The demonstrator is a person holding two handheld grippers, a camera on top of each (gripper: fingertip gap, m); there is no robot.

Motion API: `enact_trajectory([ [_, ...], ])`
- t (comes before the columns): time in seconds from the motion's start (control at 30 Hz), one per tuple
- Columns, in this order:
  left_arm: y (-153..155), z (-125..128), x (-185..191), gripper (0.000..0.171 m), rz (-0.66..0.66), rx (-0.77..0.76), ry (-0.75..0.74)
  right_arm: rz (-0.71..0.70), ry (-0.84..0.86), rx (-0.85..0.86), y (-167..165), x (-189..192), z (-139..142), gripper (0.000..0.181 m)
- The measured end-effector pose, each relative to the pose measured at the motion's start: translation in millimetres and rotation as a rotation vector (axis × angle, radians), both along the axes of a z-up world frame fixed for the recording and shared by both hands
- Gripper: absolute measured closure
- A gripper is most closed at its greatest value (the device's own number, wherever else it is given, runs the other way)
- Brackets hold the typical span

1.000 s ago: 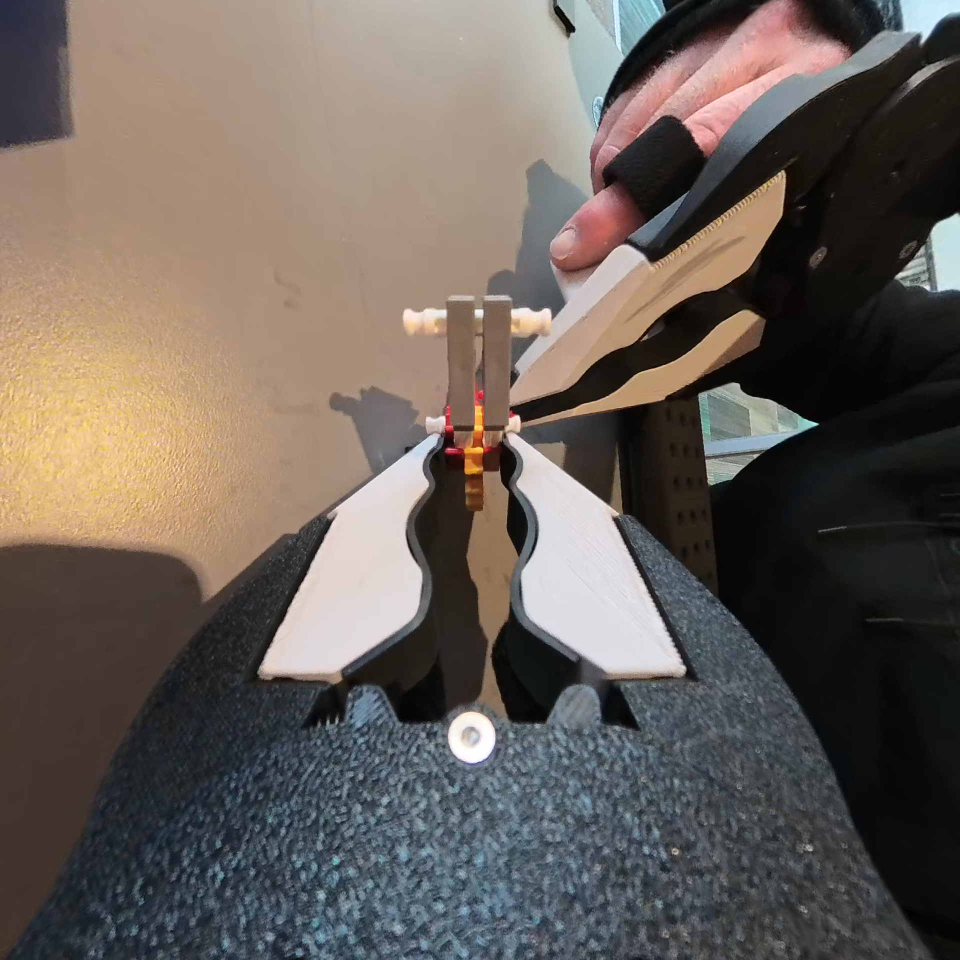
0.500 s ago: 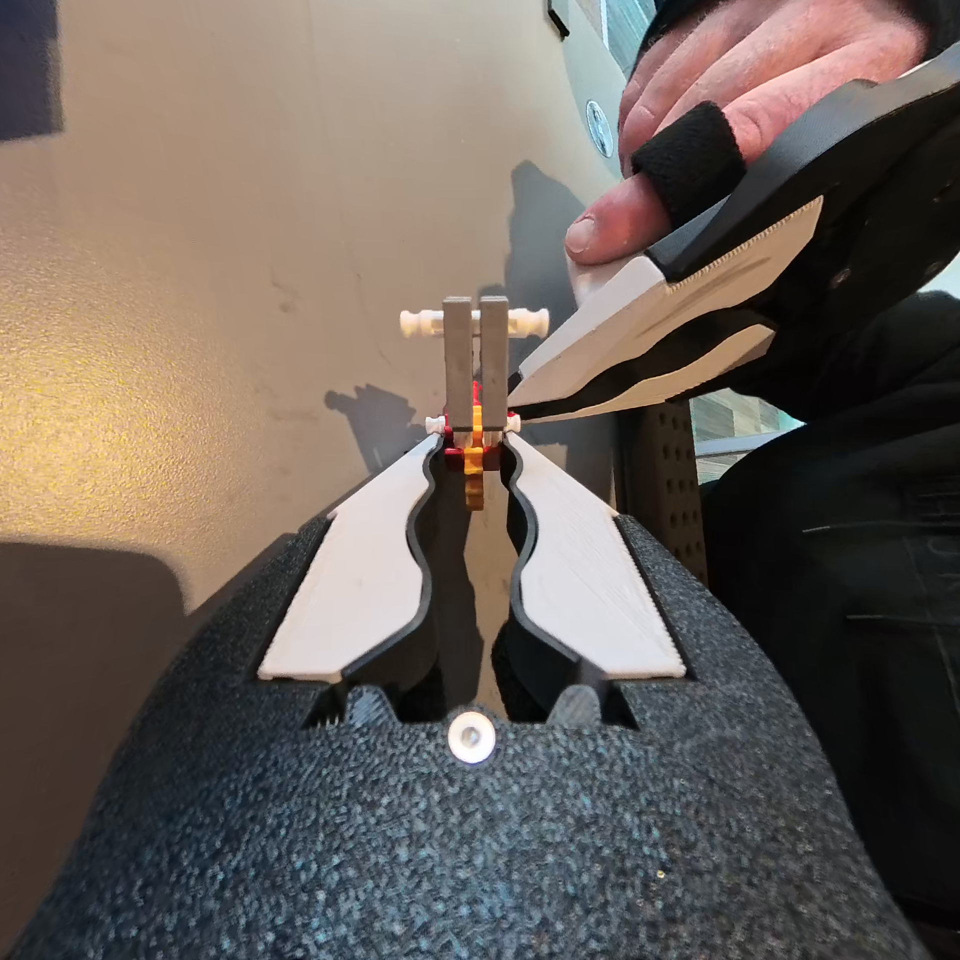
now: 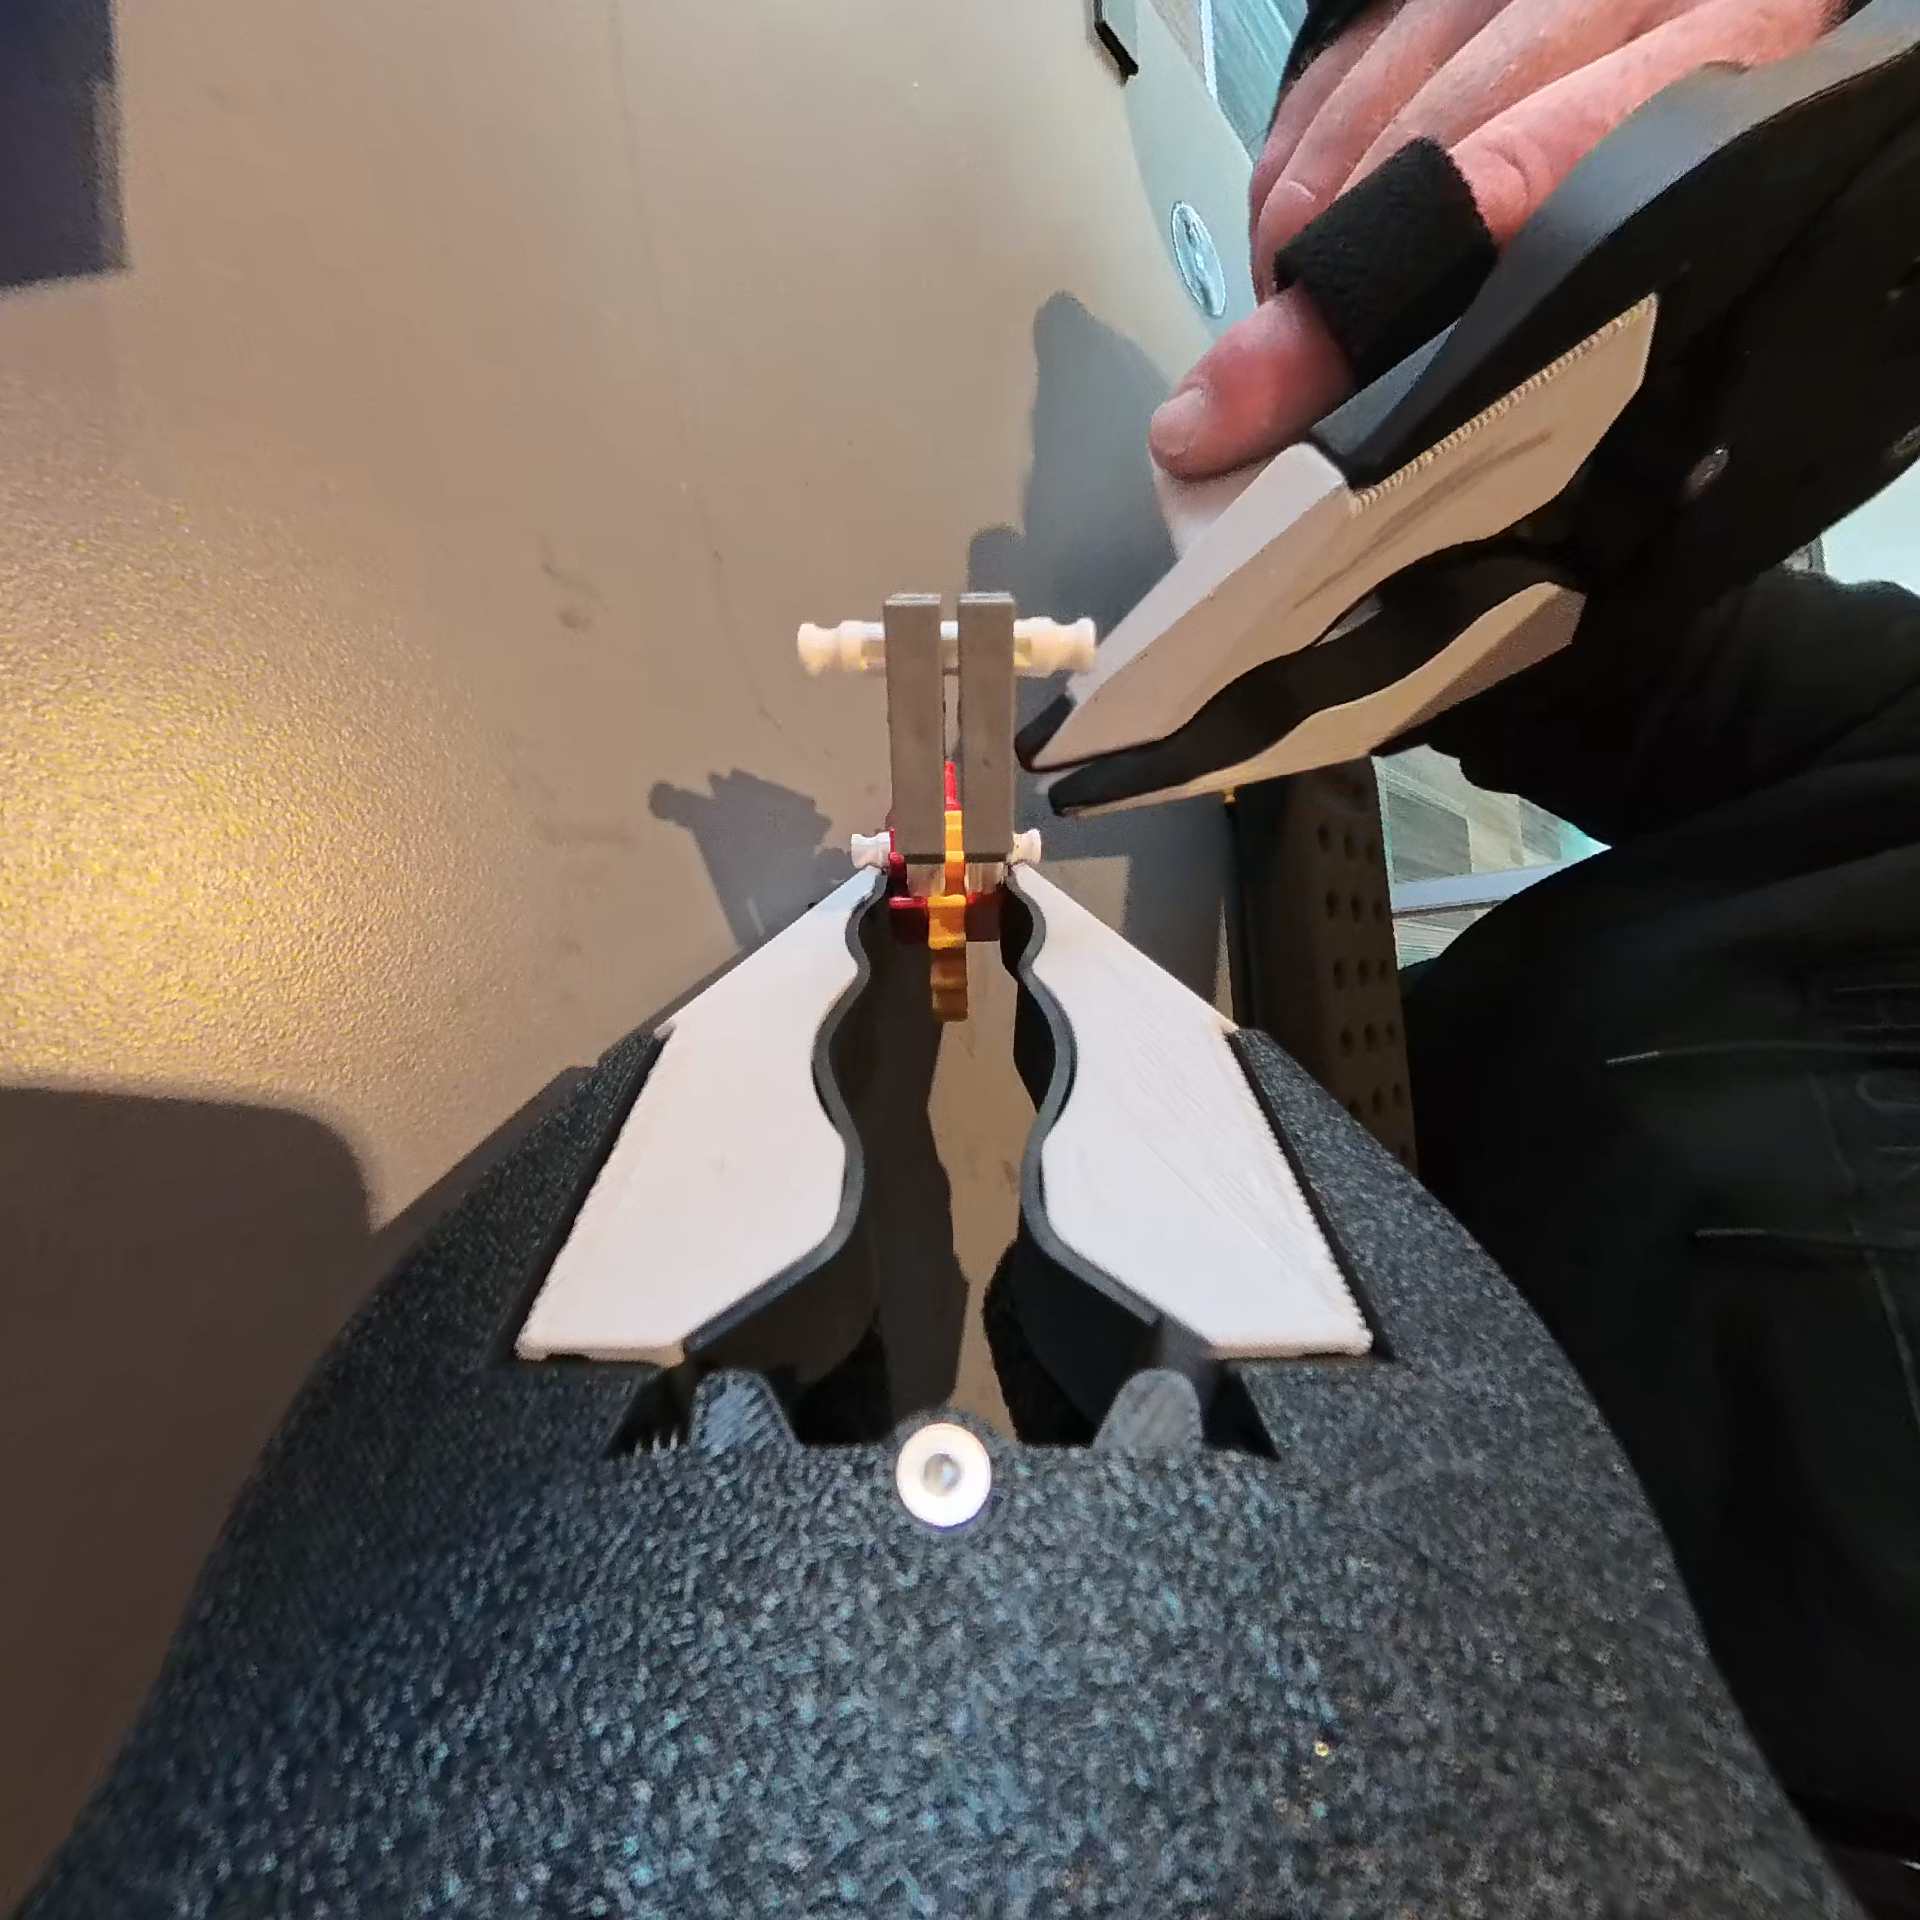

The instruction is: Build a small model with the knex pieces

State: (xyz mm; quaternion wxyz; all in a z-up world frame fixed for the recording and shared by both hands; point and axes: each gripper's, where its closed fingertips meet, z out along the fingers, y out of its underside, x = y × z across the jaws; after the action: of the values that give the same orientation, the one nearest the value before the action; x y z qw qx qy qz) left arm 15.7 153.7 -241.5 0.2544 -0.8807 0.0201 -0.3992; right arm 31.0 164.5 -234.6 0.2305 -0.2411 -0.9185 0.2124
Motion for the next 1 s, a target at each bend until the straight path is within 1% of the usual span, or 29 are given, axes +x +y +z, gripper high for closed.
enact_trajectory([
  [0.13,0.2,0.0,0.0,0.155,0.002,0.003,0.004,0.018,-0.022,-0.012,-7.5,-0.6,-7.5,0.171],
  [0.2,0.2,0.1,-0.1,0.154,0.007,0.004,-0.003,-0.007,-0.022,0.021,-2.3,-4.8,-13.8,0.171],
  [0.23,0.2,0.2,-0.1,0.154,0.010,0.004,-0.006,-0.005,-0.018,0.010,-3.8,-5.5,-14.3,0.173],
  [0.27,0.2,0.2,-0.1,0.154,0.010,0.004,-0.009,-0.002,-0.012,-0.006,-6.2,-6.1,-14.1,0.178],
  [0.43,0.4,0.4,-0.2,0.154,0.006,-0.002,-0.019,0.015,-0.003,-0.004,-6.0,-3.6,-12.7,0.180],
  [0.57,0.7,0.5,-0.3,0.154,0.009,-0.004,-0.028,0.027,0.045,-0.018,-9.4,-6.1,1.3,0.181],
  [0.7,0.8,0.6,-0.2,0.154,0.010,-0.006,-0.033,0.025,0.031,0.016,-6.9,-7.4,-2.9,0.181],
  [0.73,0.6,0.5,-0.3,0.154,0.008,-0.007,-0.030,0.020,0.006,0.024,-4.7,-5.6,-6.9,0.180],
  [0.77,0.6,0.5,-0.7,0.154,0.004,-0.005,-0.022,0.010,0.003,0.032,-1.8,-6.0,-8.7,0.175],
  [0.8,0.5,0.6,-0.8,0.155,0.002,-0.003,-0.017,0.005,0.013,0.029,-1.0,-7.2,-8.6,0.174],
  [0.87,0.0,0.9,-1.4,0.154,-0.002,-0.003,-0.018,0.014,-0.004,-0.007,-5.9,-4.9,-10.5,0.170],
  [0.93,1.7,1.8,-9.0,0.155,0.016,0.012,0.013,0.013,-0.004,-0.033,-9.6,-6.1,-10.2,0.168],
  [1.0,0.2,3.7,-14.5,0.155,0.022,0.012,0.007,0.012,-0.019,-0.064,-13.2,-6.3,-10.6,0.168],
])
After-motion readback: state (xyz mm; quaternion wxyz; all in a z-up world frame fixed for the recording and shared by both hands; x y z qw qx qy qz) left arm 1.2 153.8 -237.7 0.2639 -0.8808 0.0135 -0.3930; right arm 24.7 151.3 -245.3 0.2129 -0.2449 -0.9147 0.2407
